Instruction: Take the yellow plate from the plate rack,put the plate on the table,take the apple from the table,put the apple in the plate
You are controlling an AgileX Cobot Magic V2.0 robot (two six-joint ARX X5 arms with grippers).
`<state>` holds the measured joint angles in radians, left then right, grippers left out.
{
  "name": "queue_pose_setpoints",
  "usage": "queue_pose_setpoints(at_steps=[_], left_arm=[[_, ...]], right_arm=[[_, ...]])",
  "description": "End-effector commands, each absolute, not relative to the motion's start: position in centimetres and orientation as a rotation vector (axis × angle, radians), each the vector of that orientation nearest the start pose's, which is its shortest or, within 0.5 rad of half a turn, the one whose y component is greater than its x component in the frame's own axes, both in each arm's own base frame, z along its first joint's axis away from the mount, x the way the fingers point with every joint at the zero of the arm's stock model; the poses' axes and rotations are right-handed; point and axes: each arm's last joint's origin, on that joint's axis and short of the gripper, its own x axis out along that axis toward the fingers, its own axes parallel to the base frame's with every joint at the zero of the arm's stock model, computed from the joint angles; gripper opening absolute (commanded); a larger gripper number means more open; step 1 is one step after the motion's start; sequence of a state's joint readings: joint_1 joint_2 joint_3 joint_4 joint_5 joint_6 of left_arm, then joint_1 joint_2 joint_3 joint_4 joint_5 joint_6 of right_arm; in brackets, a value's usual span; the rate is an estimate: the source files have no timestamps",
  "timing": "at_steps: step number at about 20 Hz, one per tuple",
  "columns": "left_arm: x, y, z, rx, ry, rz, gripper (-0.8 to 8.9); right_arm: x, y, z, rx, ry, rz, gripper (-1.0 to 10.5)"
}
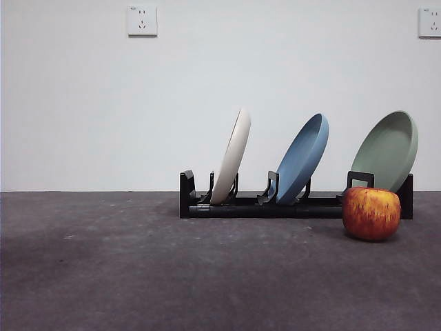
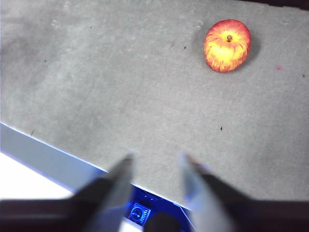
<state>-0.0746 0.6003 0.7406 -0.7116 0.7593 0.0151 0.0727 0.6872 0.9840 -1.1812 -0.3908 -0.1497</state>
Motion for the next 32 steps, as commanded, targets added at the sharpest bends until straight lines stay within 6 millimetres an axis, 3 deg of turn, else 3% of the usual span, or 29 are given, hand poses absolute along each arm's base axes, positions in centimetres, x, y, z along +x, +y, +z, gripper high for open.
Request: queue_pose_setpoints(at_steps=[1,9,14,19,23,28,32], left_arm=[[10.9,-2.8,30.0,-0.174,0.536,-0.816,5.47],[11.7,-3.0,31.4,-0.191,0.456,-0.805,5.47],[15.1,-4.9,34.0,-0.148,0.446,-0.822,5.47],[21.5,-9.8,36.4,-0.084,0.442,-0.86,5.43],[27.5,-13.7,36.7,-0.058,0.471,-0.846,5.43],[34.9,-18.3,34.4,-0.039,0.535,-0.824,5.43],[39.1,-20.6,31.0,-0.035,0.542,-0.819,5.43]], right_arm=[[9.2,1.8,32.8,0.022,0.843,0.49,6.6],[9.2,1.8,32.8,0.028,0.845,0.487,6.6],[9.2,1.8,32.8,0.029,0.845,0.487,6.6],[9.2,1.8,32.8,0.029,0.845,0.487,6.6],[9.2,1.8,32.8,0.029,0.845,0.487,6.6],[9.2,1.8,32.8,0.028,0.845,0.487,6.6],[9.2,1.8,32.8,0.029,0.845,0.487,6.6]])
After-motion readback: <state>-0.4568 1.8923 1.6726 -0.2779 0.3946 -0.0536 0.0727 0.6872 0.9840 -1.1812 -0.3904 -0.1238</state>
